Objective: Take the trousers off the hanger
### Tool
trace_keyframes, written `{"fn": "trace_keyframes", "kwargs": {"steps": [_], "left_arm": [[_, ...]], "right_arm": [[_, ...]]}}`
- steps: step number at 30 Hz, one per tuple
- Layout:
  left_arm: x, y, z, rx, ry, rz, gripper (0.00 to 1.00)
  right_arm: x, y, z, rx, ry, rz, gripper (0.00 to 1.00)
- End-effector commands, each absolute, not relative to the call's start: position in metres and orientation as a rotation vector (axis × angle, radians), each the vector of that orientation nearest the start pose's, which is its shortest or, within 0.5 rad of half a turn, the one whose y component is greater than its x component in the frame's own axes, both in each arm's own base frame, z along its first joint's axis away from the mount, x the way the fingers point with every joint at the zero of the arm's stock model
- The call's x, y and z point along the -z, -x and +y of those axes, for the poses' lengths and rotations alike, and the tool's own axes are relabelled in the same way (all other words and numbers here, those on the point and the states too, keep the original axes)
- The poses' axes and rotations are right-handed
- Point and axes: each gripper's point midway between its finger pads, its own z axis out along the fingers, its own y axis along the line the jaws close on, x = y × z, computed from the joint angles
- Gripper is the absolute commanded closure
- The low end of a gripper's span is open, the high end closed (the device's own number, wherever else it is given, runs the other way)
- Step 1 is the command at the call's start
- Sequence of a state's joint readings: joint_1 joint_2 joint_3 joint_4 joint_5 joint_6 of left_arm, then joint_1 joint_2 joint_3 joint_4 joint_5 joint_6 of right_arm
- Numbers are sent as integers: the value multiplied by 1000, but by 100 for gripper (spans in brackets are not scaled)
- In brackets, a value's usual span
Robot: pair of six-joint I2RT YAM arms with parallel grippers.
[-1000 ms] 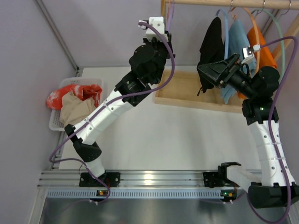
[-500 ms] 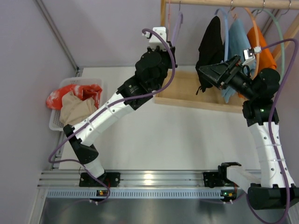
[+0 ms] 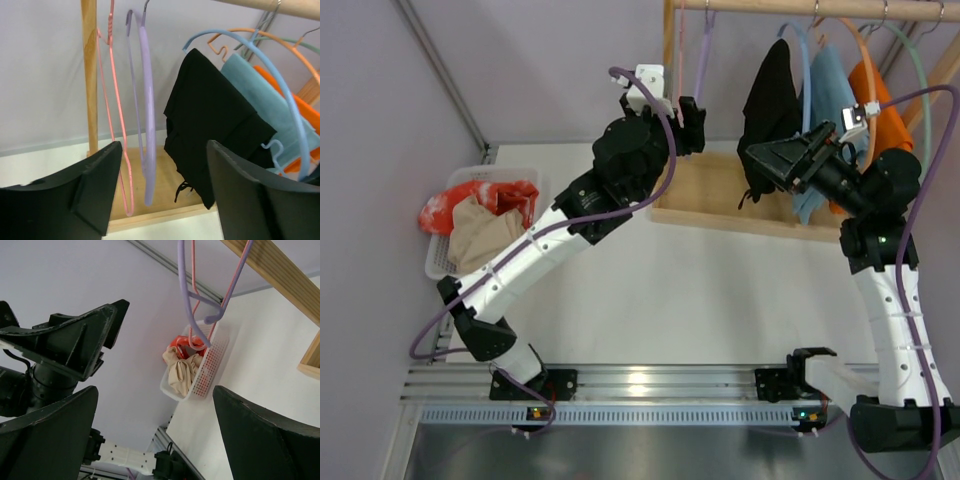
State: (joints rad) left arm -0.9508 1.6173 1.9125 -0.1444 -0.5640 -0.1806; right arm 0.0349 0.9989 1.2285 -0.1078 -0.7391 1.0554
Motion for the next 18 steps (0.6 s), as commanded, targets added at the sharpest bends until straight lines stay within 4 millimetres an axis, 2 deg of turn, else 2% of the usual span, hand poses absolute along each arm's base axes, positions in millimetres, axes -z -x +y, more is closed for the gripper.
{"fn": "trace_keyframes", "kwargs": {"steps": [1, 2, 3, 4, 5, 6, 8, 9, 10, 11, 12, 13, 14, 15, 18], "left_arm": [[-537, -322, -319, 622, -108, 1383, 23], [-538, -320, -317, 635, -116, 1380, 19], [-548, -317, -306, 644, -105, 1359, 16], [-552, -313, -306, 667, -131, 1346, 12], [-556, -311, -302, 681, -135, 1341, 1], [-565, -312, -286, 685, -115, 1323, 1], [-570, -310, -279, 747, -122, 1324, 1], [-564, -323, -260, 709, -97, 1353, 1], [-566, -324, -247, 704, -77, 1354, 1], [-561, -327, -242, 706, -87, 1370, 1], [-550, -338, -222, 654, -56, 1413, 1], [-549, -337, -211, 640, -46, 1419, 1], [-535, -340, -207, 621, -64, 1453, 1], [-527, -348, -191, 570, -52, 1472, 1], [-491, -351, -176, 484, -135, 1585, 1]], "right_arm": [[-467, -266, 152, -1346, -96, 1596, 1], [-466, -266, 151, -1332, -91, 1601, 0], [-468, -265, 150, -1323, -84, 1598, 1], [-471, -263, 150, -1304, -67, 1590, 1], [-471, -262, 149, -1296, -61, 1592, 1], [-473, -261, 149, -1284, -47, 1587, 0], [-478, -257, 148, -1237, 5, 1571, 1], [-476, -256, 147, -1222, 9, 1589, 1], [-479, -254, 146, -1175, 58, 1575, 0], [-480, -252, 146, -1152, 86, 1575, 1], [-474, -250, 145, -1135, 93, 1607, 1], [-478, -247, 144, -1079, 154, 1592, 1], [-474, -245, 144, -1064, 181, 1610, 1], [-473, -244, 144, -1043, 210, 1620, 1], [-461, -235, 141, -943, 323, 1671, 1]]}}
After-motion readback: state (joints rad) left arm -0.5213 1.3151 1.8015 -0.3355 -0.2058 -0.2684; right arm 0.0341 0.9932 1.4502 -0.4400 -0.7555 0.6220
